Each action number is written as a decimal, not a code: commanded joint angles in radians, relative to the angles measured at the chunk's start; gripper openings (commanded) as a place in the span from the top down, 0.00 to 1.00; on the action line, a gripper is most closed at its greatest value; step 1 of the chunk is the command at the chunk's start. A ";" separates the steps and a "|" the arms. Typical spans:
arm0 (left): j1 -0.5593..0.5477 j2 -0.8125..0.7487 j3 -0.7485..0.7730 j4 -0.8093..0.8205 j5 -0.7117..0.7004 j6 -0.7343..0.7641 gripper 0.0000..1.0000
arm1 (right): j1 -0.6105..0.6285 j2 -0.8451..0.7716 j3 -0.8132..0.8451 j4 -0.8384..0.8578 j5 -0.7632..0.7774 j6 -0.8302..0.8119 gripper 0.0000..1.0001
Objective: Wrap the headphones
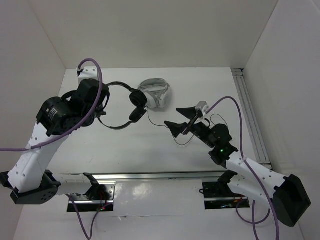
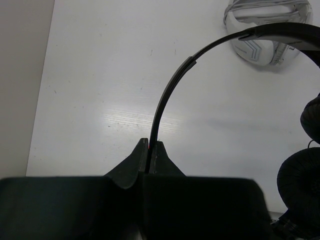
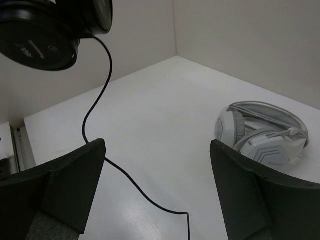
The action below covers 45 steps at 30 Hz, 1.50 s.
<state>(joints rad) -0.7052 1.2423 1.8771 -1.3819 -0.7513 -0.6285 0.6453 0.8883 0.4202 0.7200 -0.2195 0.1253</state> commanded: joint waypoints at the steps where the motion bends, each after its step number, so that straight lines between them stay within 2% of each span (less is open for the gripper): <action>1: 0.009 -0.009 0.002 0.073 0.013 0.000 1.00 | 0.001 -0.006 -0.032 0.039 -0.050 0.004 0.08; 8: 0.009 -0.009 -0.009 0.092 0.024 0.000 1.00 | 0.001 0.070 0.009 -0.010 -0.084 -0.018 0.10; 18: 0.018 -0.029 -0.010 0.110 0.062 0.009 1.00 | 0.001 0.253 0.008 0.097 -0.044 -0.009 0.11; 25: 0.018 -0.038 0.010 0.119 0.063 0.009 1.00 | 0.001 0.366 0.029 0.153 0.002 -0.019 0.17; 31: 0.027 -0.056 0.019 0.109 0.044 0.000 1.00 | -0.010 0.451 0.029 0.217 -0.007 0.005 0.31; 34: 0.027 -0.057 0.028 0.109 0.044 0.000 1.00 | -0.019 0.480 0.017 0.262 -0.021 0.014 0.44; 40: 0.036 -0.057 0.037 0.087 -0.006 -0.020 1.00 | -0.029 0.483 -0.006 0.253 -0.020 0.014 0.50; 43: 0.062 -0.057 0.028 0.087 -0.006 -0.030 1.00 | -0.029 0.434 -0.046 0.242 0.003 0.014 0.51; 44: 0.062 -0.057 0.028 0.087 -0.006 -0.030 1.00 | -0.029 0.423 -0.057 0.242 0.003 0.023 0.54; 45: 0.062 -0.057 0.018 0.087 -0.006 -0.030 1.00 | -0.029 0.411 -0.066 0.242 0.003 0.023 0.67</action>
<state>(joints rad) -0.6533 1.2064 1.8725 -1.3323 -0.7292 -0.6327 0.6209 1.3453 0.3832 0.8898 -0.2382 0.1387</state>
